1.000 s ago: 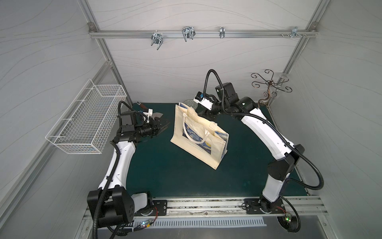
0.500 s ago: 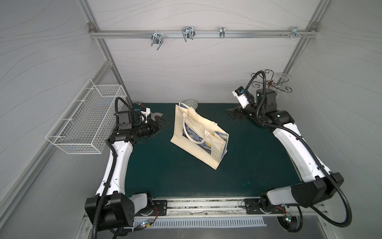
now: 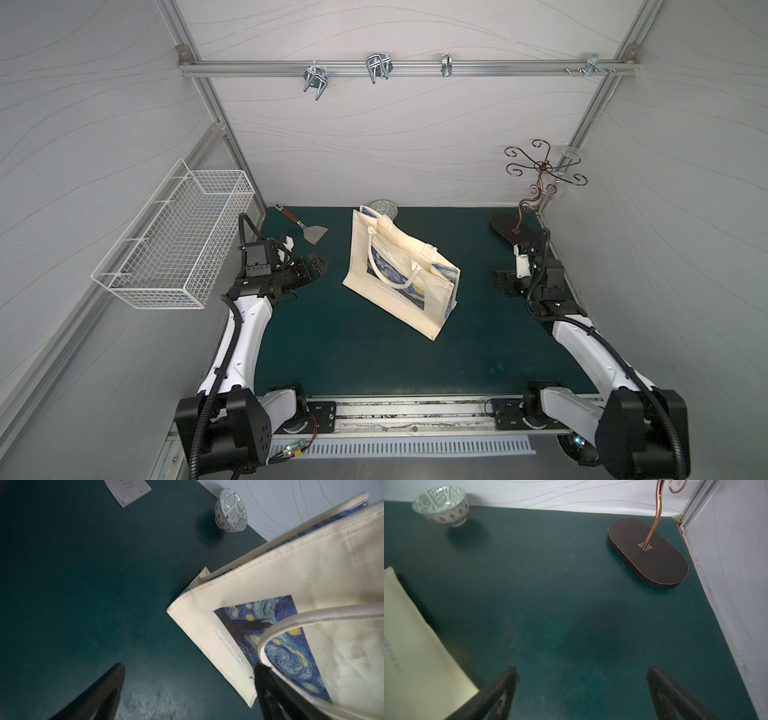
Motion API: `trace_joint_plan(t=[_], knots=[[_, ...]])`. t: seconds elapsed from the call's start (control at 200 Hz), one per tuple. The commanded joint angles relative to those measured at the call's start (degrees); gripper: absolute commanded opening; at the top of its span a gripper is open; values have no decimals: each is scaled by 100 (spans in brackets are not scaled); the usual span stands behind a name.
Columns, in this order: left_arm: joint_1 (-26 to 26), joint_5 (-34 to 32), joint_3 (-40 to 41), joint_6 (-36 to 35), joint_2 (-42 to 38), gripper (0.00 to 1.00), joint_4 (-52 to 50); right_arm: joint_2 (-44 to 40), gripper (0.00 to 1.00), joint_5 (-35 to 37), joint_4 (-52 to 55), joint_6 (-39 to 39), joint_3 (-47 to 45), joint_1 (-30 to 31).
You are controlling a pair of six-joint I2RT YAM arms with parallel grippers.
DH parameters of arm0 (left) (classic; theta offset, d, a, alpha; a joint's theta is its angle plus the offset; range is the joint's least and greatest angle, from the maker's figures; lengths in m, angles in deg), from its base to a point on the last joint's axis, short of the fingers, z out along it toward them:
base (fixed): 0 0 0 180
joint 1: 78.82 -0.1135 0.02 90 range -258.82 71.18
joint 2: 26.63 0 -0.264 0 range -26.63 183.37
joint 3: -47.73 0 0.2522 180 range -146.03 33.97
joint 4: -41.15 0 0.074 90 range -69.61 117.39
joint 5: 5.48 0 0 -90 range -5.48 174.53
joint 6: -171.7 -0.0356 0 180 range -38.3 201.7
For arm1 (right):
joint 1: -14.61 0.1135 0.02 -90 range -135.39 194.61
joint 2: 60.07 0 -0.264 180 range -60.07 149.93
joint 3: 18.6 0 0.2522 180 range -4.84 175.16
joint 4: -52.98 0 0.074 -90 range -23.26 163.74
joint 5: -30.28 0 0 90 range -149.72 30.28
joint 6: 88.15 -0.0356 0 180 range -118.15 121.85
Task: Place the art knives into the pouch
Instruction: Reset both arms
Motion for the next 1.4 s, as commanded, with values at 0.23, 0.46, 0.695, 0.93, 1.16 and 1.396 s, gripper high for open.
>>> trace_joint_plan(t=[0.23,0.46,0.695,0.93,1.16,1.396], knots=[[785,-2692,2989,-834,-624,99,4853,2052,99,-333,-4491,-126,-1060,-22],[783,-3318,3352,-1067,755,99,6691,2631,99,-709,-4828,59,-1001,-17],[789,-2721,2920,-1697,1667,99,7064,2681,99,-904,-4650,96,-884,-20],[806,-2271,2836,-1938,2300,99,7501,2709,99,-875,-4301,83,-669,-21],[791,-2304,2729,-1892,2279,99,7249,2715,99,-876,-4277,79,-657,-21],[785,-2347,2716,-1870,2288,99,7234,2734,99,-925,-4215,28,-613,-78]])
